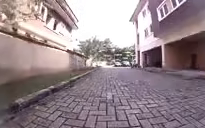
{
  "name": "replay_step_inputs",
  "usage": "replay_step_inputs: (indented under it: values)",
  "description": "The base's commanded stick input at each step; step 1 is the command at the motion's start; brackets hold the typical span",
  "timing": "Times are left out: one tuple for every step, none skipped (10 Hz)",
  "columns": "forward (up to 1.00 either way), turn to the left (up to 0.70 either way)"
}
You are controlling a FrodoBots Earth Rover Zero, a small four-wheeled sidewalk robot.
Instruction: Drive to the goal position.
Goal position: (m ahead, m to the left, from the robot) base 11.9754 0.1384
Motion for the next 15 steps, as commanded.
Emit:
replay_step_inputs:
  values:
    - [0.69, 0.03]
    - [0.69, 0.03]
    - [0.69, 0.03]
    - [0.69, 0.03]
    - [0.69, 0.03]
    - [0.69, 0.03]
    - [0.69, 0.03]
    - [0.69, 0.03]
    - [0.69, 0.03]
    - [0.69, 0.03]
    - [0.69, 0.03]
    - [0.69, 0.03]
    - [0.69, 0.03]
    - [0.69, 0.03]
    - [0.69, 0.03]
